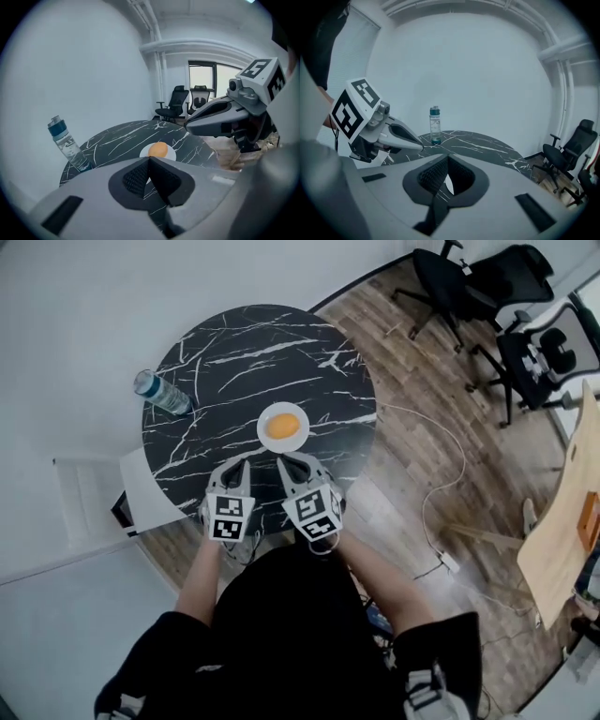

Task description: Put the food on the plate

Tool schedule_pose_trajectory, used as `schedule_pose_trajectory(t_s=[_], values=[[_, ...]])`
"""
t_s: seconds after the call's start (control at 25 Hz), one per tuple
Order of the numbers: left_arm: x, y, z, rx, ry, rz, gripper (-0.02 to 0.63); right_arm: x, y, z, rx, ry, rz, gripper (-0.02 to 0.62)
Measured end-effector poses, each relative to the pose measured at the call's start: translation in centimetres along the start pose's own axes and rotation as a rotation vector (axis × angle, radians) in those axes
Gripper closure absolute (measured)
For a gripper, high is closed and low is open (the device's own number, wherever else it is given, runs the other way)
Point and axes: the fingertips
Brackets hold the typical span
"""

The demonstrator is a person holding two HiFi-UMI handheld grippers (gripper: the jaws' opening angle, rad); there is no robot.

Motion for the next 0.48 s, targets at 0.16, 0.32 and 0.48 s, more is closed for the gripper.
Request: schedule_pose_trajectory(t_s=[0.16, 0.32, 0.48], values=[[1.1, 2.5, -0.4, 0.024, 0.062, 0.091, 0.606, 2.5, 1.0, -0.3, -0.025, -0.002, 0.037, 0.598], [2.0, 6.0, -0.7, 0.045, 0.112, 0.177, 0.606, 5.7, 3.4, -1.2, -0.078, 0.013, 0.113, 0.598], [4.0, 10.4, -0.7, 0.076, 0.116, 0.294, 0.606, 9.2, 6.4, -1.8, -0.143, 0.010, 0.213, 0.598]])
Point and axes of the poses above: the fingertips, and each gripper's own axes: y backward along the fingers, z to its right, x out of its top, and after that the axes turned 8 degrees about -x, right-handed
